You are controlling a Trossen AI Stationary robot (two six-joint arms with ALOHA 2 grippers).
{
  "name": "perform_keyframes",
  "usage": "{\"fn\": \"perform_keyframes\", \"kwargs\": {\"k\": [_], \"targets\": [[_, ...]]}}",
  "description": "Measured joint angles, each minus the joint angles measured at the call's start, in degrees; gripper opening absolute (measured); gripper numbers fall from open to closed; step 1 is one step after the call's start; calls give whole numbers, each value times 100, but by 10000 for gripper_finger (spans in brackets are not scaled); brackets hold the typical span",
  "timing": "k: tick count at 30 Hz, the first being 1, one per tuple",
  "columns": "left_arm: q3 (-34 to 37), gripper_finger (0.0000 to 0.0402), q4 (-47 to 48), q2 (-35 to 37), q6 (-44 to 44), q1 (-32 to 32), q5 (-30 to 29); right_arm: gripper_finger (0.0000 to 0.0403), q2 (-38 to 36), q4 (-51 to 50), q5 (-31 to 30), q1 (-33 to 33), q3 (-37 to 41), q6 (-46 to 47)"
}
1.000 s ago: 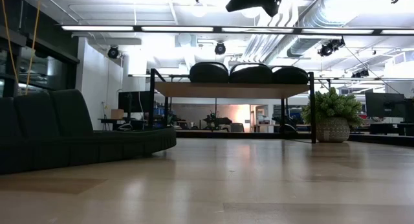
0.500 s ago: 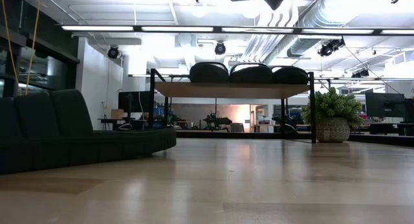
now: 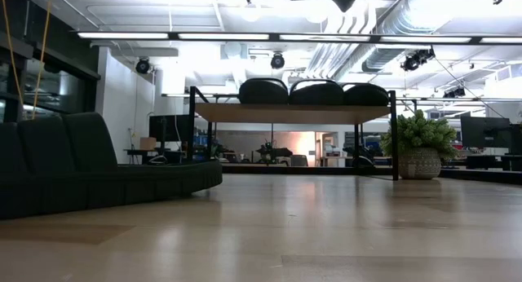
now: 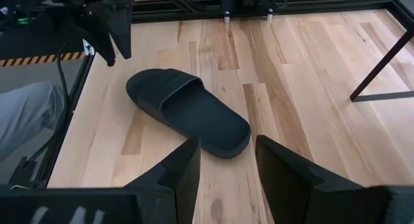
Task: Pick and place slides into the shelf
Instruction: Put the black slipper on the shelf
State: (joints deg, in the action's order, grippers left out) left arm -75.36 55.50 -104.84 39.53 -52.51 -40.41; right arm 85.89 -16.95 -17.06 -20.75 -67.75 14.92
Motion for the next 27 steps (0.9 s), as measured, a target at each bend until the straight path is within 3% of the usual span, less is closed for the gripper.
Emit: {"fn": "perform_keyframes", "kwargs": {"k": [10,17,27], "targets": [[10,176,116,-292,32,166,32,142,0,13,-2,10,0,0],[12,204,228,-516,-31,478,411,142,0,7,-2,10,0,0],[12,191,310,-546,-39,529,639,142,0,6,-4,10,2,-4]]}}
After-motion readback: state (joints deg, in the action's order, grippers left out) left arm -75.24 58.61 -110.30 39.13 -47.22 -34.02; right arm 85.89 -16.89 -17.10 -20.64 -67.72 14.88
